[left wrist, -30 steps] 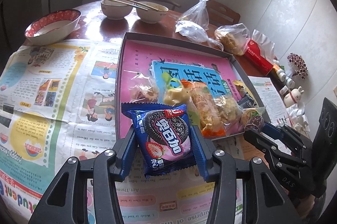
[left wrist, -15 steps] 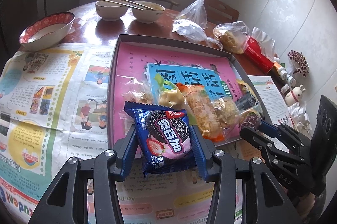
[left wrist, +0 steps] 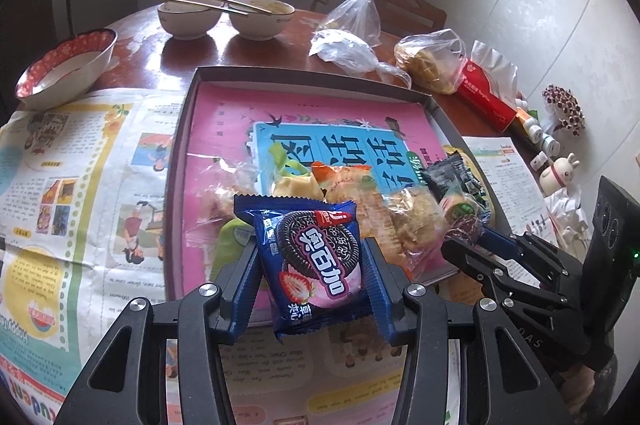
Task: Organize snacks
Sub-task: 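Carry the Oreo pack into the tray with the left tool while the right tool carries the chocolate there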
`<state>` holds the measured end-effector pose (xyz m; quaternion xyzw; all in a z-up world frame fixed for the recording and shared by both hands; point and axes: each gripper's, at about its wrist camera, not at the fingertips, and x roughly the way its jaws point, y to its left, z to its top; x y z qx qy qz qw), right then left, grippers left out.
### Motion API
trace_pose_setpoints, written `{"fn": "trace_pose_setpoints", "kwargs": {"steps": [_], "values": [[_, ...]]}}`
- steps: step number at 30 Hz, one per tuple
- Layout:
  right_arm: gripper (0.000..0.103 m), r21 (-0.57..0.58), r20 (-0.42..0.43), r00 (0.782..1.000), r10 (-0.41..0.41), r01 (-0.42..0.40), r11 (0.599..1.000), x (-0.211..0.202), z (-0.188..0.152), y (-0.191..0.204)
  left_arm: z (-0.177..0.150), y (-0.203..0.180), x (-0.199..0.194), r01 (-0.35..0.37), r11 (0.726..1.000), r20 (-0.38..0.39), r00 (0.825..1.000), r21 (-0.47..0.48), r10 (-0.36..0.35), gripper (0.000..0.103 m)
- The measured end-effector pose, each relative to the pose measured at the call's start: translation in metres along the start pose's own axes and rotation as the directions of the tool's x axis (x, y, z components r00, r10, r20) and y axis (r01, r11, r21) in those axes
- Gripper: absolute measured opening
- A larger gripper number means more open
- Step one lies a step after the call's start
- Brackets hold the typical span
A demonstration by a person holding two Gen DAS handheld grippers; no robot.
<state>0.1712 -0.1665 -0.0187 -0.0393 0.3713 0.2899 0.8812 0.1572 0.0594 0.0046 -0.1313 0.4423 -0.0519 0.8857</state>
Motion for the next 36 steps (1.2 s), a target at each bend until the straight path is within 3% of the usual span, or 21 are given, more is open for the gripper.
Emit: {"fn": "trace_pose_setpoints", "kwargs": {"steps": [36], "values": [[0.038,0.057,-0.006,1.000,0.007,-0.007,0.998,-0.002,-0.004,-0.016,0.007,-0.030,0.019,0.007,0.998,-0.026,1.000,0.065,-0.006,0.051]]}}
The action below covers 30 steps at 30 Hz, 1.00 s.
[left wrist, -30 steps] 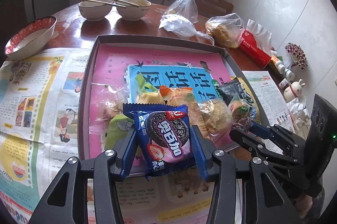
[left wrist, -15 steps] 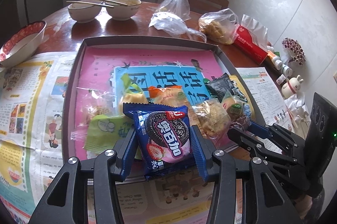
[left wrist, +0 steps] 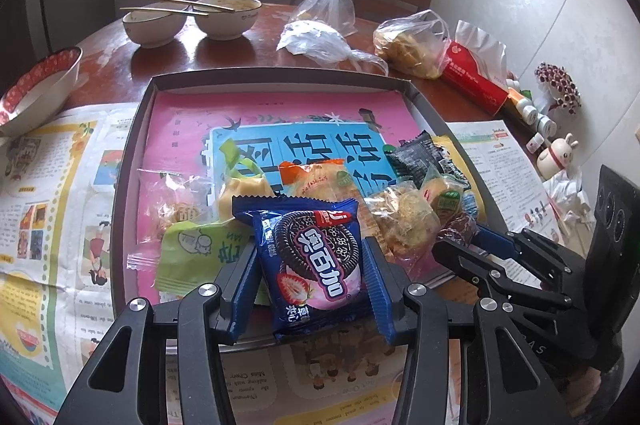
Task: Organize snacks
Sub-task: 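Carry the Oreo pack into the tray with the left tool while the right tool carries the chocolate there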
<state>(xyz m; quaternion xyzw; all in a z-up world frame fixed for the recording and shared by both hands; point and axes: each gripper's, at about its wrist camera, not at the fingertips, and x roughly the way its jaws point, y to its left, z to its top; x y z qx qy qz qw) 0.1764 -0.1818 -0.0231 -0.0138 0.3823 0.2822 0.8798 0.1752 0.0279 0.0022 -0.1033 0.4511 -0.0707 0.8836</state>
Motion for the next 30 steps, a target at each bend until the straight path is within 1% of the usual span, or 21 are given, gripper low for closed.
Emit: {"fn": "trace_pose_setpoints", "kwargs": {"steps": [4,8,14,24,30], "values": [[0.039,-0.001,-0.002,1.000,-0.001,0.001,1.000,0.000,0.000,0.000,0.000,0.002,0.001,0.008,1.000,0.003,1.000,-0.011,-0.008,0.051],[0.039,-0.003,-0.006,1.000,0.005,-0.005,1.000,0.002,0.000,0.002,0.000,0.002,0.002,0.001,1.000,0.015,1.000,-0.012,-0.001,0.051],[0.039,-0.033,-0.012,1.000,0.014,-0.014,0.999,0.004,-0.001,0.012,0.001,0.002,0.004,-0.007,1.000,0.031,0.999,-0.012,0.007,0.051],[0.039,-0.043,-0.018,0.999,0.042,-0.043,0.998,0.008,0.000,0.027,-0.002,0.002,0.005,-0.008,1.000,0.055,0.998,-0.009,0.009,0.052],[0.039,-0.040,-0.024,0.999,0.045,-0.046,0.998,0.010,0.002,0.029,-0.003,0.002,0.005,-0.012,1.000,0.053,0.999,-0.006,0.012,0.053]]}}
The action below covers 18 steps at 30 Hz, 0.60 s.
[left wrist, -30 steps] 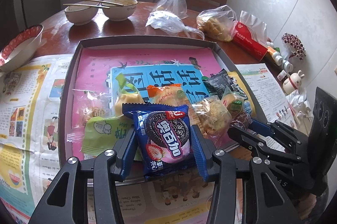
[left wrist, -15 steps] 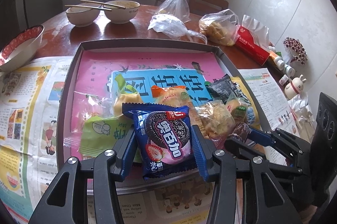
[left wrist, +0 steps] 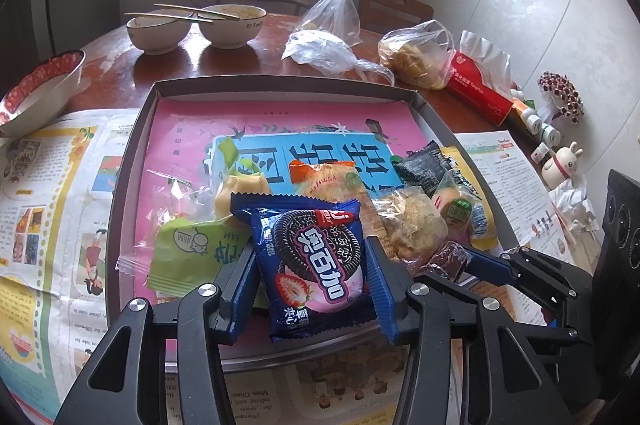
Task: Organize snacks
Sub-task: 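Carry the Oreo pack into the tray with the left tool while the right tool carries the chocolate there, then open the left tool to release the Oreo pack while the right tool releases the chocolate piece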
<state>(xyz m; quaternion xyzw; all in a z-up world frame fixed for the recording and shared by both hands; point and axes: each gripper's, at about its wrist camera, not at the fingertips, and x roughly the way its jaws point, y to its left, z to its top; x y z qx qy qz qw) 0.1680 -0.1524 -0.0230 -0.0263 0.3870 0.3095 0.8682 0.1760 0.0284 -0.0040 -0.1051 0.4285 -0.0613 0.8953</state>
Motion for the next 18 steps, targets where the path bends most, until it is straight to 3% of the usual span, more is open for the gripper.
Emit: {"fn": "trace_pose_setpoints", "kwargs": {"steps": [18], "values": [[0.044,0.010,-0.001,1.000,-0.001,0.001,1.000,-0.0016,-0.0006,-0.0011,-0.0001,0.0021,-0.0007,0.009,1.000,-0.014,1.000,-0.001,-0.009,0.053]]}}
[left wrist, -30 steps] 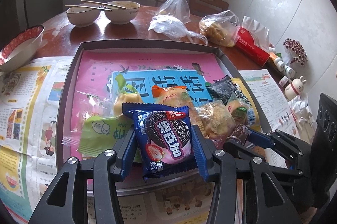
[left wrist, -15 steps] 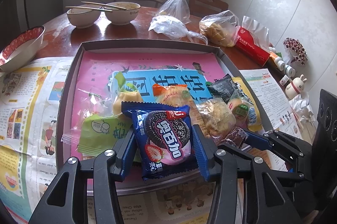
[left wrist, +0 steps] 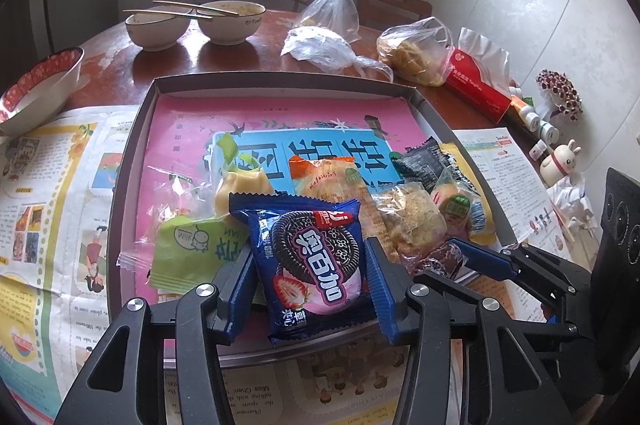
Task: Organize snacks
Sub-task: 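Open the left tool to release the Oreo pack while the right tool releases the chocolate piece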
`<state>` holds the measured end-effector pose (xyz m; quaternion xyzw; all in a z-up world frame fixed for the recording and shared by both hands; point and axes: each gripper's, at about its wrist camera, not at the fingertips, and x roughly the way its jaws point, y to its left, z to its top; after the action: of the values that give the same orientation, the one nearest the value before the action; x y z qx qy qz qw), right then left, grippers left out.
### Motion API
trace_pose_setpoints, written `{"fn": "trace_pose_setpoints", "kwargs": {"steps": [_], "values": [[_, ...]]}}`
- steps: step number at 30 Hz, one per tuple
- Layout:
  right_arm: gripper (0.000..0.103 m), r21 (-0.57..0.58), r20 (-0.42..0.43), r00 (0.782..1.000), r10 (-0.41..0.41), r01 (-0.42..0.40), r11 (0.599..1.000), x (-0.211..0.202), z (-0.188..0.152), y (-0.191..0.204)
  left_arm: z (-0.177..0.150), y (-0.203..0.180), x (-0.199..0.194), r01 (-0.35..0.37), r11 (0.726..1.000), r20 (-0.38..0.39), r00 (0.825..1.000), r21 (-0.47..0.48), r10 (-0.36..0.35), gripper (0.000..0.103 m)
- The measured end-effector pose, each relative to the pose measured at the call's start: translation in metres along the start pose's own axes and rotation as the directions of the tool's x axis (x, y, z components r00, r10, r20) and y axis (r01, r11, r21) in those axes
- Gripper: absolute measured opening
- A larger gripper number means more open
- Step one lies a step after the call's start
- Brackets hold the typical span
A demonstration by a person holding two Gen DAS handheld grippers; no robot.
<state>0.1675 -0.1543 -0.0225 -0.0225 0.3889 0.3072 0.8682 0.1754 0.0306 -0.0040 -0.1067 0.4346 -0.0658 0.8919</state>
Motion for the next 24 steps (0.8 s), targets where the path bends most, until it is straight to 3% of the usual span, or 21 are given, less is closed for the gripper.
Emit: {"fn": "trace_pose_setpoints", "kwargs": {"steps": [24], "values": [[0.063,-0.007,0.028,0.998,-0.053,0.053,0.999,-0.008,-0.001,-0.002,0.002,-0.004,-0.011,-0.020,1.000,0.041,0.999,0.016,0.019,0.071]]}}
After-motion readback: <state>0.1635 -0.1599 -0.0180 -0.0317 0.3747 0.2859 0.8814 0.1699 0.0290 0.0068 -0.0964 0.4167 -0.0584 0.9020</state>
